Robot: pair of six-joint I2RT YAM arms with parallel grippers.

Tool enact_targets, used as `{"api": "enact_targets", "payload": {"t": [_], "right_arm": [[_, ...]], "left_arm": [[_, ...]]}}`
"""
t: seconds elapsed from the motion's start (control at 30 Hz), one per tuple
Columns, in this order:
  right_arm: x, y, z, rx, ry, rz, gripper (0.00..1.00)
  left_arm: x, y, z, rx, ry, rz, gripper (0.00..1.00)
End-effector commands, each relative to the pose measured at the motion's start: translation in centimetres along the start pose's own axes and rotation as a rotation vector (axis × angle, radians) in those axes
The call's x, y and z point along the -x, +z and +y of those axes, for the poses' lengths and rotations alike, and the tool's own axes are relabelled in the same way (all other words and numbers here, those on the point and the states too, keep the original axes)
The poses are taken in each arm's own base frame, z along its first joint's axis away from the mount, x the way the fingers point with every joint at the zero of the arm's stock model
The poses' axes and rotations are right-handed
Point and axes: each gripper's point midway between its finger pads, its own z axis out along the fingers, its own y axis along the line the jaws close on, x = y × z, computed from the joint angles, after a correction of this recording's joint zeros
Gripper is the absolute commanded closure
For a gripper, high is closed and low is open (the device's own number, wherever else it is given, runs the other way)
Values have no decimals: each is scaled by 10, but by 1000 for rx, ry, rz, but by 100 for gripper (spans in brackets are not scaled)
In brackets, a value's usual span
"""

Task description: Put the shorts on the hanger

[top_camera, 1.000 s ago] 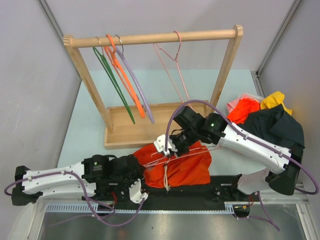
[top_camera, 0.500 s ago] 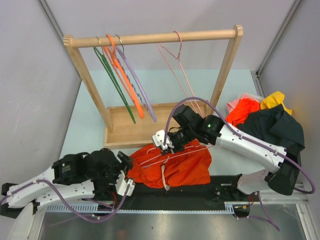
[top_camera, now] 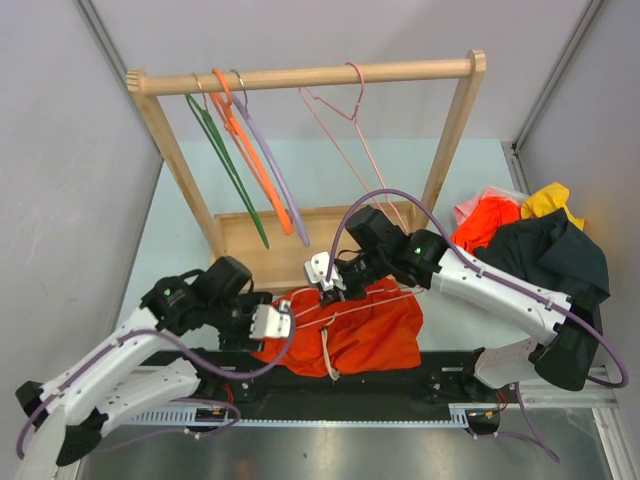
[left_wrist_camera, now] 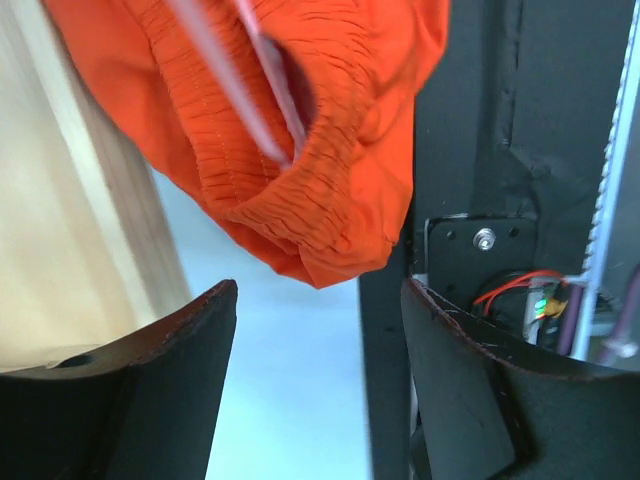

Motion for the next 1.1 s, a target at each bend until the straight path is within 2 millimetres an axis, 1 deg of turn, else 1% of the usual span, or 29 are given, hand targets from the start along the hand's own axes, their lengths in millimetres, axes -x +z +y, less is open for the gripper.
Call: {"api": "enact_targets", "payload": {"t": [0.0,0.03,0.1,0.27,0.33,0.37,0.4,0.43,0.5,0.53,0.63,0.7,0.77,0.8,0.87,1.0,1.03,1.07], "right_arm": [[17,-4,-11,-35,0,-83,100],[16,-3,-12,-40,10,-87,100],[18,-4,-12,-45,13,-94,100],[20,0,-15,-57,21,-108,100],[22,2,-18,-64,19,-112,100],[22,3,-18,-65,21,-115,100],[23,3,-19,-67,23,-117,100],[25,4,-21,-73,21,-122,100],[28,5,-21,-75,20,-131,100],[30,4,-22,-83,15,-138,100],[32,5,-23,-90,18,-138,100],[34,6,-22,-92,33,-144,100],[36,6,-23,-96,36,-148,100],[36,6,-22,-97,38,-146,100],[37,5,-22,-102,44,-146,100],[34,3,-17,-99,49,-145,100],[33,2,-17,-101,52,-144,100],[30,3,-15,-98,57,-140,100]], "left_arm": [[2,-2,15,-59,-157,-64,29],[1,-2,17,-68,-171,-71,29],[-8,6,18,-99,-180,-45,29],[-14,20,7,-161,-188,-47,28],[-12,24,5,-185,-214,-57,29],[-8,26,1,-208,-230,-80,29],[-6,27,2,-212,-232,-89,29],[-2,30,9,-189,-253,-107,30],[-2,34,13,-177,-260,-113,30],[-1,36,18,-158,-262,-122,31],[-2,43,21,-144,-280,-129,36],[1,45,22,-144,-292,-147,37],[3,47,21,-144,-297,-166,39],[6,48,26,-126,-296,-181,41],[6,49,27,-109,-293,-190,44],[5,51,29,-74,-286,-206,48],[3,53,28,-68,-287,-201,50],[2,52,28,-57,-280,-204,51]]}}
